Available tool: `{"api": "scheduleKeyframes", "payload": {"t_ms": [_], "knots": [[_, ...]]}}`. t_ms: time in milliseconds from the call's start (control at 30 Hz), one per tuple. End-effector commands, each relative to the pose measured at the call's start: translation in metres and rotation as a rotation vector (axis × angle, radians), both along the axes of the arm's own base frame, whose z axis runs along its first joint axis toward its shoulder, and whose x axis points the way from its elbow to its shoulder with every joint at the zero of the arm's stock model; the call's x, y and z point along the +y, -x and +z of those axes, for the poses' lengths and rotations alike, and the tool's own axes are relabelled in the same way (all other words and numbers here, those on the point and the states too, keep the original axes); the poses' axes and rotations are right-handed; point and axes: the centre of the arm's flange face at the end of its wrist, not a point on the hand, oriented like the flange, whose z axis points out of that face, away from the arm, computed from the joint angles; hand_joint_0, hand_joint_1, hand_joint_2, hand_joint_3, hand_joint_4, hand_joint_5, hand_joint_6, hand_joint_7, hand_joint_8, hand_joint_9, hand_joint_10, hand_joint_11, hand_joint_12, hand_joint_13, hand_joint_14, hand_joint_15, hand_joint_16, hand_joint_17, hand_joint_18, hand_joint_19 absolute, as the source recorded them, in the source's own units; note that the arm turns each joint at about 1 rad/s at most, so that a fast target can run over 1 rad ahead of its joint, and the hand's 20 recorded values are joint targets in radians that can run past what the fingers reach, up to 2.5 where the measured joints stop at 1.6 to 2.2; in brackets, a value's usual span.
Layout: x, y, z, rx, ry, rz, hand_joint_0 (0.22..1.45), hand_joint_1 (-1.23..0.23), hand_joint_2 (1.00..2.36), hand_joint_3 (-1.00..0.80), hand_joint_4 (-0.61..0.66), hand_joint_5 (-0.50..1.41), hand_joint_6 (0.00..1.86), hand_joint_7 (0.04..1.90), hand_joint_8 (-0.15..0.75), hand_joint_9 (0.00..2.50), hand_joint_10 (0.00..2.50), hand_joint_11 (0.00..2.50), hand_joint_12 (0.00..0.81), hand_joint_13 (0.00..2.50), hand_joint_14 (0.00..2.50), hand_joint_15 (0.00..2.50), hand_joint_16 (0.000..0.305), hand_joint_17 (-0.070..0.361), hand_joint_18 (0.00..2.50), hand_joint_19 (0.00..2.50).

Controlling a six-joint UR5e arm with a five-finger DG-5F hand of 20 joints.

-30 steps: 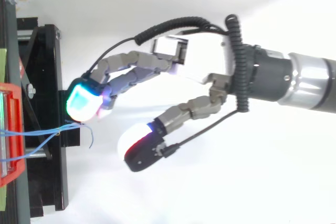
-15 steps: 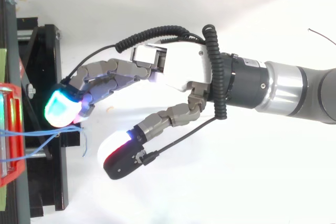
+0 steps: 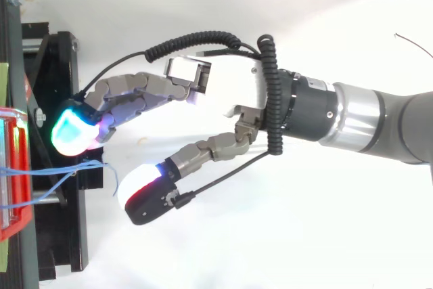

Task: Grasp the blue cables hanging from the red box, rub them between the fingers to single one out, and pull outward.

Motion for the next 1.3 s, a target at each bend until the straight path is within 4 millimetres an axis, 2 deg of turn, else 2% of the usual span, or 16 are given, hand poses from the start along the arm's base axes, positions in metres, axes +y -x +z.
{"api": "scheduleKeyframes", "payload": {"t_ms": [0, 200, 367, 700, 833, 1033, 1267], "knots": [[0.003, -0.012, -0.011, -0.018, -0.016, 0.002, 0.55, -0.78, 1.00, -0.50, 0.23, -0.17, 0.50, 0.79, 0.277, 0.57, 0.01, 0.45, 0.383, 0.46, 0.01, 0.33, 0.048, 0.108, 0.33, 0.37], [0.009, -0.017, -0.004, -0.046, -0.024, 0.014, 0.57, -0.75, 1.00, -0.50, 0.26, -0.14, 0.50, 0.88, 0.275, 0.67, 0.01, 0.47, 0.375, 0.53, 0.01, 0.34, 0.046, 0.104, 0.39, 0.39], [0.006, -0.016, -0.005, -0.048, -0.052, 0.017, 0.58, -0.73, 1.00, -0.50, 0.27, -0.11, 0.50, 1.03, 0.280, 0.72, 0.02, 0.50, 0.373, 0.57, 0.01, 0.35, 0.045, 0.101, 0.43, 0.40], [0.010, -0.018, -0.002, -0.061, -0.074, 0.032, 0.61, -0.71, 1.00, -0.46, 0.23, -0.08, 0.50, 1.22, 0.276, 0.76, 0.02, 0.52, 0.369, 0.60, 0.01, 0.36, 0.044, 0.099, 0.46, 0.41], [0.010, -0.021, 0.003, -0.067, -0.075, 0.030, 0.62, -0.72, 1.01, -0.39, 0.17, -0.07, 0.50, 1.34, 0.281, 0.77, 0.02, 0.53, 0.370, 0.61, 0.02, 0.36, 0.044, 0.099, 0.47, 0.41], [0.010, -0.023, 0.007, -0.076, -0.077, 0.031, 0.62, -0.72, 1.02, -0.25, 0.15, -0.11, 0.68, 1.06, 0.281, 0.78, 0.02, 0.56, 0.371, 0.61, 0.02, 0.37, 0.044, 0.100, 0.48, 0.42], [0.011, -0.026, 0.012, -0.086, -0.075, 0.041, 0.62, -0.71, 1.02, -0.24, 0.16, -0.13, 0.73, 1.00, 0.284, 0.77, 0.02, 0.57, 0.374, 0.61, 0.01, 0.37, 0.045, 0.101, 0.49, 0.43]]}}
